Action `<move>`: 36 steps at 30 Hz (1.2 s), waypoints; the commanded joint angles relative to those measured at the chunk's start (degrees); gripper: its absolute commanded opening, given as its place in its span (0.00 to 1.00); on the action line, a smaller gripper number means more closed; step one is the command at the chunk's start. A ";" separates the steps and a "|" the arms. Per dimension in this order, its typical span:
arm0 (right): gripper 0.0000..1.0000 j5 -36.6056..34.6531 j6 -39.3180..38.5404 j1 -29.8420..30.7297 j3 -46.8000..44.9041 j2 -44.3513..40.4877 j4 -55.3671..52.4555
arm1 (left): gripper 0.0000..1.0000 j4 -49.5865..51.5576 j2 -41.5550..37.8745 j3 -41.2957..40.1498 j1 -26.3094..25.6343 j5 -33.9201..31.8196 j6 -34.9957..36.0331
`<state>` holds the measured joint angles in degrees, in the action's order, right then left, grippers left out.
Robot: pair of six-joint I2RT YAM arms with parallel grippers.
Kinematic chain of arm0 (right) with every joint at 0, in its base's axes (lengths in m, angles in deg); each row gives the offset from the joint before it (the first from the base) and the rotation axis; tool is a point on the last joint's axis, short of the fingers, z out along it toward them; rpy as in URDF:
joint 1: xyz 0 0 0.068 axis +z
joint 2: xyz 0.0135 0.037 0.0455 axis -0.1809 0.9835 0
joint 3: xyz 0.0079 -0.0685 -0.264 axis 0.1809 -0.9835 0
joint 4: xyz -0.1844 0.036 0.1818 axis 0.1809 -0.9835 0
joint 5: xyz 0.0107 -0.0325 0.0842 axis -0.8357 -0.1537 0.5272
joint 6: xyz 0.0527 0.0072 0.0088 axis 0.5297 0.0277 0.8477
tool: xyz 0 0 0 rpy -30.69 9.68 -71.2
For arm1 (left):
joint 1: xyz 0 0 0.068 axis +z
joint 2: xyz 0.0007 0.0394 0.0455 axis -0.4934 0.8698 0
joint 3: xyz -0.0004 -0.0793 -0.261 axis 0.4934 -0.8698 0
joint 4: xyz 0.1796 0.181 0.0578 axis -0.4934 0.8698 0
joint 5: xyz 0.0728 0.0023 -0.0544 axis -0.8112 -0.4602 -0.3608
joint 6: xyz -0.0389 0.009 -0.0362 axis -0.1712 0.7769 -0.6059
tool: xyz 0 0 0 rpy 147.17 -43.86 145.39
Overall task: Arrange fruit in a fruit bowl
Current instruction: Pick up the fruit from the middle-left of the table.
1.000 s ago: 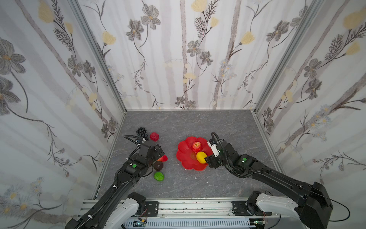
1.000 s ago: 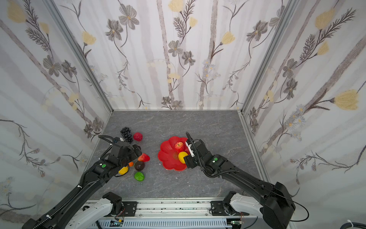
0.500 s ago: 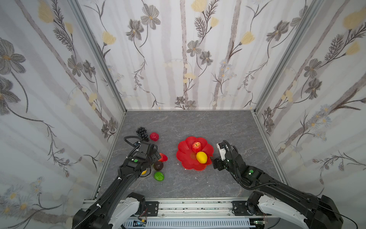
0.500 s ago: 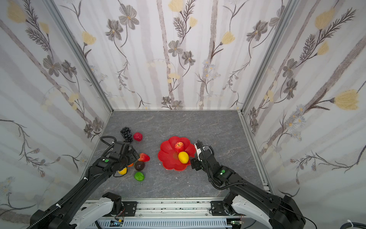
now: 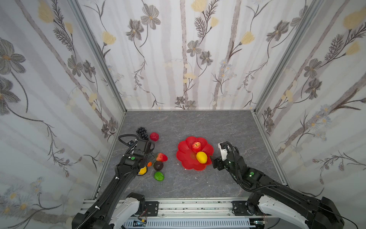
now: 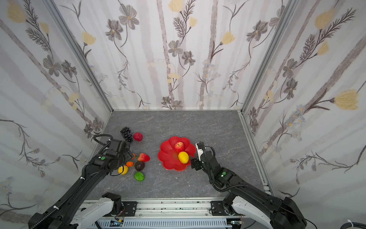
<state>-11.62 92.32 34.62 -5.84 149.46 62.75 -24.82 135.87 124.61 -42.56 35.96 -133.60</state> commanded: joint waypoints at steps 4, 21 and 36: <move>0.86 1.05 0.63 0.12 0.37 -0.07 2.89 | 0.84 1.22 0.97 -0.99 9.98 2.48 5.35; 0.87 1.51 1.10 0.10 -0.12 -2.37 1.84 | 0.85 -15.76 19.32 -0.68 21.00 12.55 2.21; 0.87 1.75 1.12 0.08 0.33 -1.28 1.81 | 0.76 -19.44 27.99 0.41 21.08 12.90 2.11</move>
<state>-9.87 93.23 34.62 -5.93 147.86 62.47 -42.67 163.14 124.52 -21.53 49.52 -131.22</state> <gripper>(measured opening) 0.871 0.766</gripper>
